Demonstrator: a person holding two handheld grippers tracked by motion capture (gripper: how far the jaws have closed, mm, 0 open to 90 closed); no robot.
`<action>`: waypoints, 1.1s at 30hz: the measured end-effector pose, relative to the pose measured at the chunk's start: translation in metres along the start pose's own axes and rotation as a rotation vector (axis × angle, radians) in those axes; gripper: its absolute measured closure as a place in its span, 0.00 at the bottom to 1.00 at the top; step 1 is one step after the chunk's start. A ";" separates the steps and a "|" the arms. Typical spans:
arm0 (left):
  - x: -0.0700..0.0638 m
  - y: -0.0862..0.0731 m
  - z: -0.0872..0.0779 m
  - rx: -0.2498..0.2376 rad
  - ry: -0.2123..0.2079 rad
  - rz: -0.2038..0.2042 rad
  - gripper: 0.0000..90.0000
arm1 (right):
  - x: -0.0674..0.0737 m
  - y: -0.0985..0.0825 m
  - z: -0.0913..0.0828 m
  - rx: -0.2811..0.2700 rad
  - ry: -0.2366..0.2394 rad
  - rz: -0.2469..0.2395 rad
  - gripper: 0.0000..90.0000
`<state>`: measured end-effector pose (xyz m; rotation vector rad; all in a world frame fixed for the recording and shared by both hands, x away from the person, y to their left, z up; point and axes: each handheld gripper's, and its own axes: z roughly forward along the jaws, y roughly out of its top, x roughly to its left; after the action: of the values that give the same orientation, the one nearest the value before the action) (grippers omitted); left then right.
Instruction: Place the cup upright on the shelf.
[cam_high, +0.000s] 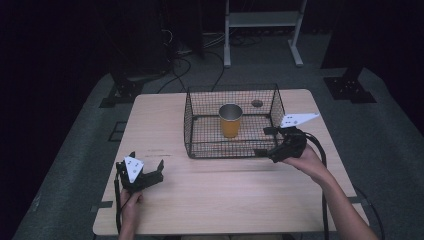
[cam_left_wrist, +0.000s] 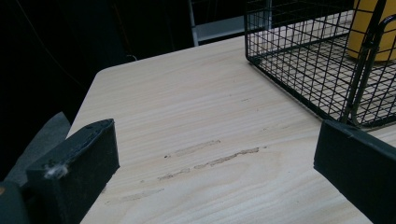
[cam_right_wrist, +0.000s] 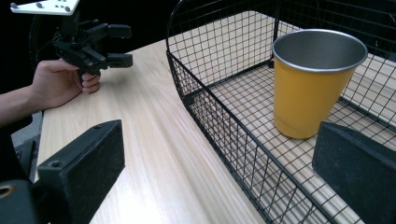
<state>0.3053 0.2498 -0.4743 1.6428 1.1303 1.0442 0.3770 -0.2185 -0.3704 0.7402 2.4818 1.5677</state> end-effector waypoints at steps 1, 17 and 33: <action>0.000 0.000 0.000 0.000 0.000 0.000 0.00 | 0.000 -0.002 -0.001 -0.005 -0.001 0.002 0.02; 0.000 0.000 0.000 0.001 0.000 0.001 0.00 | 0.006 -0.034 -0.011 -0.001 -0.005 0.043 0.02; 0.000 0.000 0.000 0.001 0.001 0.001 0.00 | 0.015 -0.057 -0.022 -0.025 -0.015 0.068 0.02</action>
<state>0.3054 0.2498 -0.4743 1.6438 1.1310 1.0454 0.3370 -0.2500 -0.4078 0.8375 2.4462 1.6060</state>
